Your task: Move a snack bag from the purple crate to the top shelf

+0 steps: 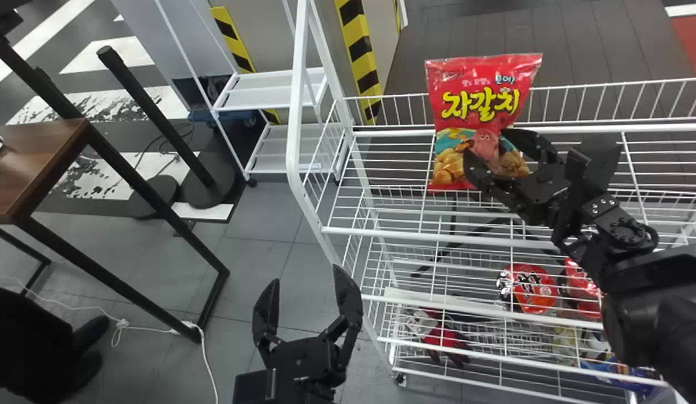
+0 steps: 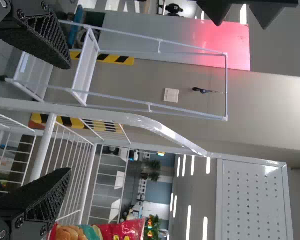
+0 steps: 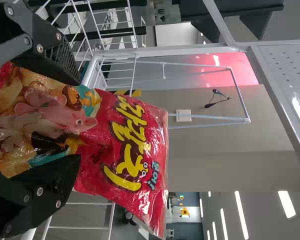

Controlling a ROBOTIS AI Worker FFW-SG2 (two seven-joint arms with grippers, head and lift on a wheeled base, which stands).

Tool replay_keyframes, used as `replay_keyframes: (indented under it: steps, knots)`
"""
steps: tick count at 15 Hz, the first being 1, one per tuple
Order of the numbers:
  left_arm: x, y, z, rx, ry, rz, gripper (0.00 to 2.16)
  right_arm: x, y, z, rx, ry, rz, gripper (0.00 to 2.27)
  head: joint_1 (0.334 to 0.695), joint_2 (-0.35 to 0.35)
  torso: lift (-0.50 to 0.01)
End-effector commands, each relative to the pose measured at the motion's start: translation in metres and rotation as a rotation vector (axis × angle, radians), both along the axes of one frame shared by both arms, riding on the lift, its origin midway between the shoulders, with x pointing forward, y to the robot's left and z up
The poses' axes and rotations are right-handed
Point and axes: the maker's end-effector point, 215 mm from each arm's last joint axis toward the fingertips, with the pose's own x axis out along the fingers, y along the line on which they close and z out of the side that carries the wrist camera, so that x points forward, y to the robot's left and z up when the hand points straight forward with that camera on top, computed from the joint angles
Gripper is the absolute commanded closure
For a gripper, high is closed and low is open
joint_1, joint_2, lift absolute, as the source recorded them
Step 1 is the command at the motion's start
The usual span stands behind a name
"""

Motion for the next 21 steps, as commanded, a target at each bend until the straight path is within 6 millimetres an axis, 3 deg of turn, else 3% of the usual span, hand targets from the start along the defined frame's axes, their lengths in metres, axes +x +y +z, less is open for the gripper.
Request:
replay_keyframes:
  steps: [1,5,8,11,12,14,16,18,19,20,21]
  knots:
    - [0.0,0.0,0.002,-0.001,-0.006,0.001,0.08,-0.003,0.0,-0.003,-0.003,0.003,-0.002,0.14,0.695,0.319,0.0]
    - [-0.002,0.003,0.007,-0.007,-0.025,0.011,0.08,-0.016,0.005,0.0,0.028,-0.01,-0.003,0.12,0.695,0.321,0.0]
    - [-0.004,0.003,0.01,-0.008,-0.037,0.016,0.08,-0.048,0.021,-0.002,0.065,0.019,0.008,0.12,0.695,0.335,0.0]
    - [-0.013,0.0,0.026,0.002,-0.093,0.021,0.09,-0.076,0.019,0.004,0.123,0.036,-0.01,0.12,0.695,0.35,0.0]
    - [-0.016,-0.002,0.032,0.0,-0.114,0.021,0.08,-0.077,0.008,0.018,0.146,0.018,-0.038,0.12,0.695,0.35,0.0]
    - [-0.02,-0.002,0.037,-0.019,-0.133,0.034,0.08,-0.088,-0.017,0.02,0.173,0.027,-0.089,0.12,0.695,0.35,0.0]
    - [-0.025,-0.018,0.035,-0.033,-0.127,0.031,0.08,-0.103,-0.048,0.02,0.172,0.022,-0.13,0.12,0.695,0.346,0.0]
    - [-0.028,-0.046,0.034,-0.014,-0.11,-0.007,0.07,-0.123,-0.099,0.014,0.147,0.02,-0.197,0.12,0.695,0.314,0.0]
    - [-0.028,-0.052,0.033,-0.014,-0.104,-0.015,0.06,-0.134,-0.124,0.011,0.146,0.019,-0.232,0.12,0.695,0.263,0.0]
    - [-0.028,-0.06,0.034,-0.027,-0.099,-0.022,0.05,-0.149,-0.156,0.006,0.139,0.015,-0.267,0.12,0.695,0.263,0.0]
    - [-0.026,-0.07,0.035,-0.018,-0.084,-0.047,0.05,-0.167,-0.185,0.006,0.123,-0.006,-0.306,0.12,0.695,0.182,0.0]
